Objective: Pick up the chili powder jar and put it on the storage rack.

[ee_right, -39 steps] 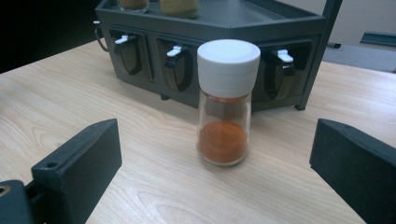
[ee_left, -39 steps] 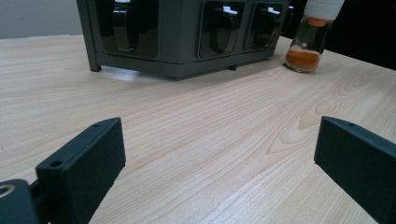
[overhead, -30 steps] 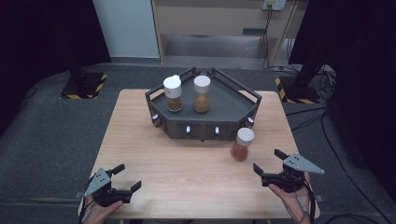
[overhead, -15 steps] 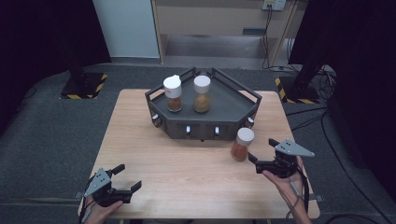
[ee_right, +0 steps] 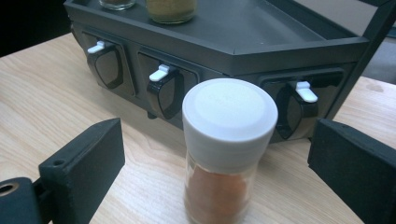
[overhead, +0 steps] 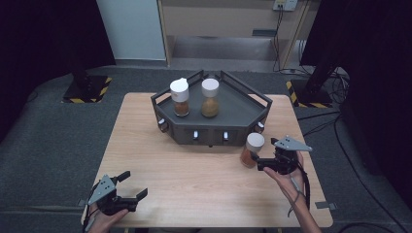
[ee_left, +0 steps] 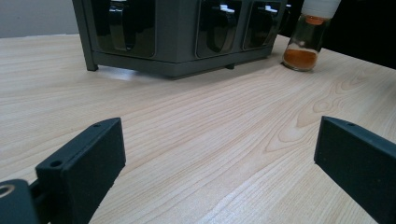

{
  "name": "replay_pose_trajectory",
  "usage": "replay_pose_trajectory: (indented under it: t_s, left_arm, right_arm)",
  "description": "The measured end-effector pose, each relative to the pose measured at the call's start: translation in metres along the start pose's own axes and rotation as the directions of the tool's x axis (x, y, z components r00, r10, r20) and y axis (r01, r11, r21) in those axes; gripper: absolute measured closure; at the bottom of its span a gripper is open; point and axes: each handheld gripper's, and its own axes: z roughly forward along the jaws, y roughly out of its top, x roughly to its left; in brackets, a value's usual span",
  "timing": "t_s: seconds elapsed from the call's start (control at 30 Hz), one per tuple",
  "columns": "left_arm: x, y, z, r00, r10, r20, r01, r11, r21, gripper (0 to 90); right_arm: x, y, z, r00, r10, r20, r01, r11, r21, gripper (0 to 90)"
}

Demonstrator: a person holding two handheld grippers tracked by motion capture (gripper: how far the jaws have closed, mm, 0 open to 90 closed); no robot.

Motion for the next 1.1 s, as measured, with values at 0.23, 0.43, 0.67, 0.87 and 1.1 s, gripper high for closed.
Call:
replay_pose_trajectory:
  t_s: [0.23, 0.43, 0.67, 0.87, 1.1]
  left_arm:
    - [0.000, 0.000, 0.000, 1.0000, -0.002, 0.000, 0.002, 1.0000, -0.001, 0.7]
    - [0.000, 0.000, 0.000, 1.0000, -0.001, -0.001, 0.001, 1.0000, -0.001, 0.7]
    - [0.000, 0.000, 0.000, 1.0000, -0.003, 0.000, 0.003, 1.0000, -0.002, 0.7]
    - [0.001, -0.001, 0.000, 1.0000, -0.006, -0.001, 0.006, 1.0000, -0.003, 0.7]
    - [0.001, -0.001, 0.000, 1.0000, -0.008, 0.000, 0.008, 1.0000, -0.003, 0.7]
  right_arm:
    - [-0.006, 0.000, 0.017, 0.9998, 0.020, 0.008, -0.020, 1.000, 0.007, 6.5]
    - [-0.008, -0.004, 0.030, 0.9995, 0.029, 0.007, -0.029, 0.999, 0.013, 10.2]
    - [-0.006, -0.006, 0.040, 0.9994, 0.025, 0.022, -0.026, 1.000, 0.013, 21.9]
    - [-0.005, -0.007, 0.044, 0.9997, 0.018, 0.019, -0.018, 1.000, 0.016, 33.2]
    - [-0.001, -0.002, 0.043, 0.9993, 0.021, 0.031, -0.022, 0.999, 0.031, 33.4]
